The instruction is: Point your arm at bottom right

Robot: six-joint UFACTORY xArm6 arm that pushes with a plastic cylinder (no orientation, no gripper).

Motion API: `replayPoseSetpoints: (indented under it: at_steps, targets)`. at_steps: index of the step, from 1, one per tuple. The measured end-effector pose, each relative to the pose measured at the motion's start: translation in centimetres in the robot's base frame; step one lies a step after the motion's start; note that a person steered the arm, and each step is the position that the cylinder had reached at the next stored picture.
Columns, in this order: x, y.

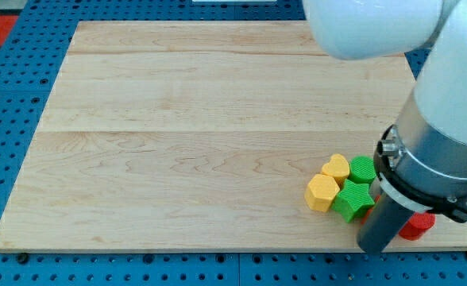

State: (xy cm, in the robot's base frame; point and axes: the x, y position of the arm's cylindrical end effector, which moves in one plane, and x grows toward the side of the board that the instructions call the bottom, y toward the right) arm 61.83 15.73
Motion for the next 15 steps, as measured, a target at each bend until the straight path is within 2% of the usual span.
replayPoseSetpoints:
  at_steps: [5,6,7,8,9,10,11,12,13,14,15]
  targets:
    - [0.0,-0.6]
    - [-0.7,-10.1]
    - [-4.5,-20.2]
    - [-13.0,-23.0]
    - [-22.0,-18.2]
    - [-26.7,-6.2]
    - [-25.7,6.6]
    - [-20.5,16.0]
    - [-17.5,18.8]
    - [-17.1,18.8]
    - [-10.6,18.8]
